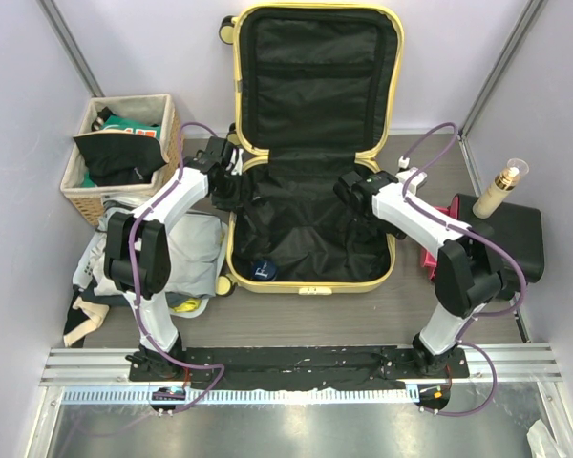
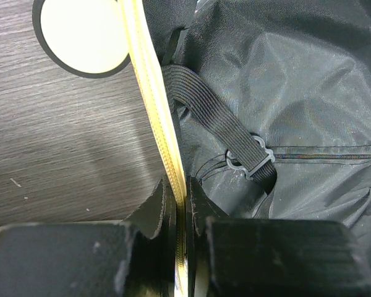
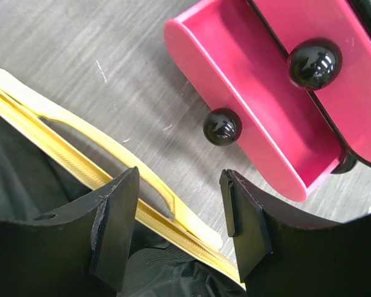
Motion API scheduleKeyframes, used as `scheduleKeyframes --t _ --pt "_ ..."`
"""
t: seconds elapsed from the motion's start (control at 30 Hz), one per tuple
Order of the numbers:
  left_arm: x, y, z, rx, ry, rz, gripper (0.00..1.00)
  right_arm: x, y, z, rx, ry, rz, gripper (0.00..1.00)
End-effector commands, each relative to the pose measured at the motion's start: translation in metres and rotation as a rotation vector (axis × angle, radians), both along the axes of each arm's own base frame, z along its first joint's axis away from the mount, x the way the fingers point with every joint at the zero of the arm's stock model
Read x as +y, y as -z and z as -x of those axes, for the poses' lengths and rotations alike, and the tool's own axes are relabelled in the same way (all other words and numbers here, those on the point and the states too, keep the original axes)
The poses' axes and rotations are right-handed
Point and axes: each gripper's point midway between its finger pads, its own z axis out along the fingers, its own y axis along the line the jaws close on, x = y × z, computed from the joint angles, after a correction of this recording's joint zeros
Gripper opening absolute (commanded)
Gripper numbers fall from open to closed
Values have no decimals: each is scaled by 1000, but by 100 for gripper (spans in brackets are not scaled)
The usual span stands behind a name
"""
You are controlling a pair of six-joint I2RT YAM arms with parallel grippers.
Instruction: Open, take out, and arrange the luggage
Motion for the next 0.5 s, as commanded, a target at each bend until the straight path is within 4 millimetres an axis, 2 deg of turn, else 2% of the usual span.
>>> scheduleKeyframes --t 0.0,0.2,0.23,0.27,0.3,0.33,0.37,0.4,0.43,0.47 --pt "-20 -38 -17 -117 84 74 0 2 -27 -7 -107 -32 -35 63" --pt "-19 -39 -17 -123 83 70 0 10 -54 -7 -168 -136 -85 62" --pt "-19 -39 -17 -121 83 72 0 14 -59 -9 -172 -183 -94 62" --pt "-19 -39 -17 -120 84 74 0 20 -68 -11 -166 -308 -80 62" --pt "-19 -39 -17 -120 86 74 0 36 -68 -11 -160 -418 -142 62" --pt "-20 -39 -17 -123 87 76 0 62 -83 -27 -257 -555 -206 62" --pt "-20 -39 -17 -123 88 76 0 68 -84 -12 -257 -740 -194 62" --pt "-20 -39 -17 -121 88 76 0 87 -89 -10 -307 -881 -235 62" --pt "-19 -38 -17 -122 88 72 0 126 -110 -10 -443 -1070 -342 64" --pt "-19 -38 -17 -120 89 71 0 129 -99 -2 -452 -1118 -357 74"
